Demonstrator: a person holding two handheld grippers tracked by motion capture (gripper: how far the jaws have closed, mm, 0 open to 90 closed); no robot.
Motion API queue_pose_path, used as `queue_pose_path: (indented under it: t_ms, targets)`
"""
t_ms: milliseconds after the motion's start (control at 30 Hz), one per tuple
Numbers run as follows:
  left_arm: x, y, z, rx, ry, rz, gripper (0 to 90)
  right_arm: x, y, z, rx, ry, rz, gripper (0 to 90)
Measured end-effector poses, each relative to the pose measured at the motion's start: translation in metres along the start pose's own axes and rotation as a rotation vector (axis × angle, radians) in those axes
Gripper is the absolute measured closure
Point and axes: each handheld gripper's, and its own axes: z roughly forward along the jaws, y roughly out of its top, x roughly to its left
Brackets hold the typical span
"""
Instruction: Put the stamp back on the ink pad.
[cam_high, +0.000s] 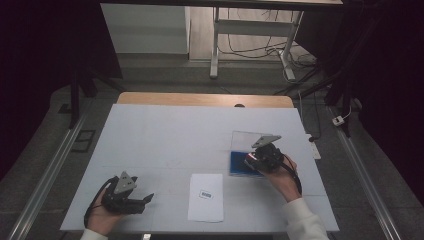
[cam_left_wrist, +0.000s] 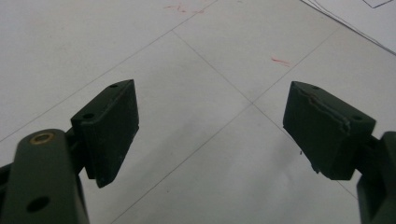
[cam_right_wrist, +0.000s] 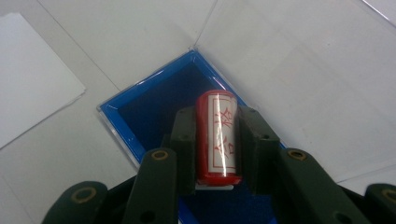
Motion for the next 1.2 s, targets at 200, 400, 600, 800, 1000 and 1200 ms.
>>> queue_pose_path:
  t_ms: [200, 400, 600, 800, 1000, 1200]
  targets:
    - [-0.001, 0.000, 0.000, 0.002, -0.002, 0.002, 18.4, 0.001, -0.002, 0.000, -0.031, -0.002, 0.031, 40.6]
    - [0.000, -0.001, -0.001, -0.007, -0.003, -0.012, 18.4, 0.005, -0.013, -0.020, -0.173, 0.003, 0.084, 33.5]
    - [0.000, -0.001, -0.002, -0.012, -0.014, -0.013, 18.3, 0.008, -0.042, -0.043, -0.227, 0.009, 0.099, 33.7]
    - [0.001, -0.001, -0.002, -0.020, -0.024, -0.020, 18.2, 0.009, -0.084, -0.057, -0.240, -0.005, 0.123, 33.9]
    - [0.001, -0.001, -0.003, -0.026, -0.023, -0.028, 18.1, 0.007, -0.111, -0.063, -0.238, 0.008, 0.126, 34.6]
    - [0.001, 0.000, -0.003, -0.030, -0.022, -0.032, 18.0, 0.007, -0.116, -0.062, -0.236, 0.026, 0.098, 35.4]
